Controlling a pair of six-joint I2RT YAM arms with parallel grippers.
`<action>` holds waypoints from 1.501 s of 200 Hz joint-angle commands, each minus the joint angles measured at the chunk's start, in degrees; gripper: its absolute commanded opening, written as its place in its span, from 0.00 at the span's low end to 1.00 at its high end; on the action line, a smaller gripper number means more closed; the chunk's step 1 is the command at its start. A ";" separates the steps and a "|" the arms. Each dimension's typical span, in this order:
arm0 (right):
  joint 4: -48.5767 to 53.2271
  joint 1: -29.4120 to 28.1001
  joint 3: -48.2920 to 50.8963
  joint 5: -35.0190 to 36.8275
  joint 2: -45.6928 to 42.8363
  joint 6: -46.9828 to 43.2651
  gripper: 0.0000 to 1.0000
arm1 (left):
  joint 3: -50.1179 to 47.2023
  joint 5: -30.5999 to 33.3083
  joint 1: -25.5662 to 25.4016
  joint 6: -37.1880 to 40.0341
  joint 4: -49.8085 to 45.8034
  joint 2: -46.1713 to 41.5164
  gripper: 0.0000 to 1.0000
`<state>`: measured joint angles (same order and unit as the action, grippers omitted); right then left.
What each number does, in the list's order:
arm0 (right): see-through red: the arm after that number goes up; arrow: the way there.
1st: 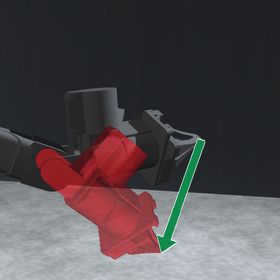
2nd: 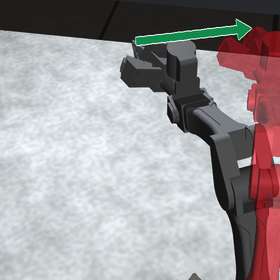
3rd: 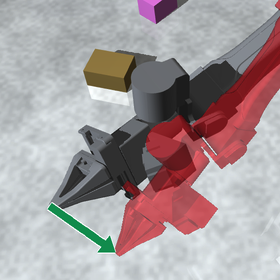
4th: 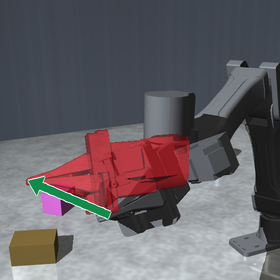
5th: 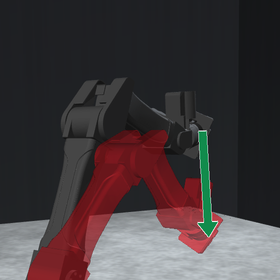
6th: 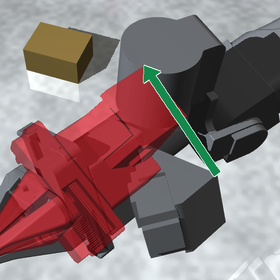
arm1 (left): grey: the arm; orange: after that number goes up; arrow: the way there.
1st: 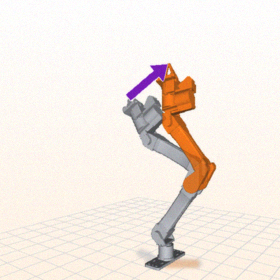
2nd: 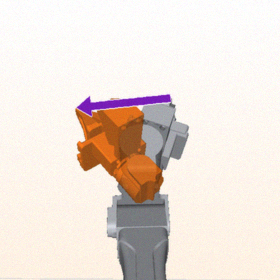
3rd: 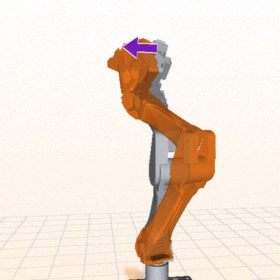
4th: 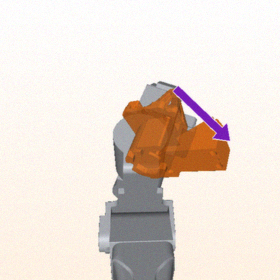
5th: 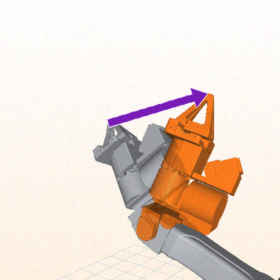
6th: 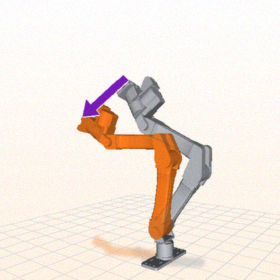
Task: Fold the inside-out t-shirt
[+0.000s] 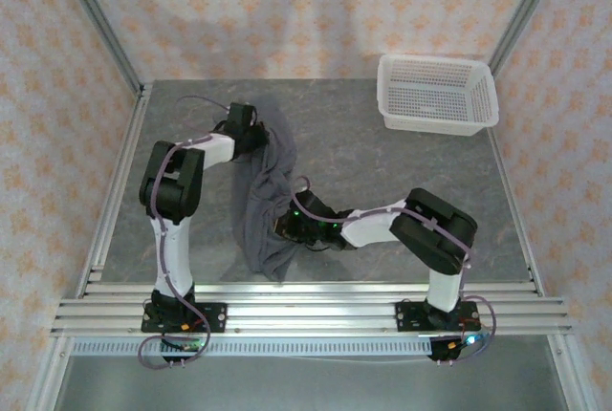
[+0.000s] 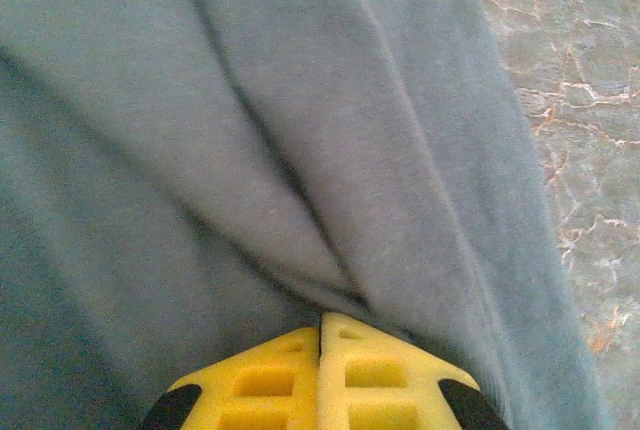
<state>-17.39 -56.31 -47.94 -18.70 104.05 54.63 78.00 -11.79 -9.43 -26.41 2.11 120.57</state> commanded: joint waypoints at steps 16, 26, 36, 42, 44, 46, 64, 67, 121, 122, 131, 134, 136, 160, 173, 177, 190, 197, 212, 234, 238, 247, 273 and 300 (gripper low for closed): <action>18.31 1.30 0.61 11.32 -9.45 -10.56 0.15 | 5.51 3.94 5.78 2.32 -6.63 -5.61 0.00; 19.44 2.31 0.48 12.99 -11.24 -12.89 0.15 | 9.21 3.77 6.96 1.43 -9.52 -3.32 0.00; 20.58 3.45 -0.37 14.12 -12.21 -14.79 0.16 | 12.82 2.73 8.00 0.69 -11.49 -0.60 0.00; 21.29 4.51 -1.33 14.46 -12.44 -15.58 0.16 | 14.80 1.91 8.42 0.38 -12.20 1.07 0.00; 21.40 4.78 -1.57 14.52 -12.42 -15.73 0.16 | 15.51 1.83 8.56 0.28 -12.43 1.62 0.00; 21.49 5.04 -1.75 14.56 -12.41 -16.01 0.16 | 16.11 1.61 8.69 0.19 -12.64 2.15 0.00; 20.73 6.55 -4.10 15.43 -12.00 -17.33 0.16 | 22.50 0.62 9.43 -0.73 -14.97 7.34 0.00; 20.79 6.63 -4.62 15.49 -11.81 -17.55 0.16 | 23.68 0.41 9.55 -0.91 -15.50 8.38 0.00; 20.38 6.74 -7.59 13.78 -8.36 -16.03 0.15 | 39.60 -11.08 10.94 -6.87 -15.84 22.39 0.00; 20.42 6.74 -7.55 13.78 -8.30 -16.00 0.15 | 39.69 -11.11 10.93 -7.06 -15.74 22.58 0.00; 20.69 6.75 -7.37 13.69 -8.12 -15.55 0.15 | 40.71 -11.15 10.93 -8.56 -15.60 23.92 0.00; 20.83 6.79 -7.39 13.61 -8.08 -15.46 0.15 | 41.28 -11.03 10.93 -9.03 -15.75 24.42 0.00; 20.97 6.80 -7.40 13.54 -8.01 -15.39 0.15 | 41.62 -10.88 10.93 -9.32 -16.04 24.79 0.00; 19.98 6.71 -6.33 11.78 -7.60 -13.18 0.15 | 51.01 -7.98 10.93 -12.13 -22.77 31.25 0.00; 16.83 6.27 -4.20 10.39 -6.92 -10.21 0.15 | 58.57 -6.85 11.05 -12.76 -26.43 36.01 0.00; 15.45 5.97 -3.33 9.99 -6.60 -8.98 0.15 | 60.85 -6.88 11.10 -13.07 -27.15 37.55 0.00; 11.59 4.56 -0.62 9.21 -4.92 -5.44 0.15 | 67.16 -7.72 11.51 -14.83 -27.54 42.16 0.00; 10.49 3.70 0.13 8.70 -3.85 -3.72 0.15 | 69.41 -8.29 11.85 -16.16 -26.74 44.02 0.00; 9.02 1.39 1.12 8.03 -1.84 -1.24 0.14 | 71.30 -8.69 12.70 -19.07 -23.82 46.58 0.00; 10.74 -1.82 1.99 10.20 -0.87 2.12 0.14 | 71.31 -7.26 13.43 -20.34 -22.06 47.17 0.00; 10.77 -2.30 2.51 10.63 -0.95 2.89 0.14 | 71.38 -6.86 13.43 -20.34 -22.06 47.17 0.00; 10.86 -3.04 3.89 11.48 -1.33 4.66 0.14 | 71.90 -6.15 13.60 -20.27 -22.15 47.03 0.00; 11.28 -5.84 8.02 13.60 -4.00 8.87 0.13 | 74.49 -5.70 13.82 -18.62 -22.32 46.58 0.00; 13.37 -7.49 6.84 13.67 -5.91 6.38 0.14 | 74.65 -8.08 13.84 -17.01 -22.61 43.96 0.00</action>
<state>-12.60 -62.02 -42.33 -5.48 97.95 60.49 151.26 -20.56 3.38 -44.99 -16.64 165.21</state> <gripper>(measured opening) 0.140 0.039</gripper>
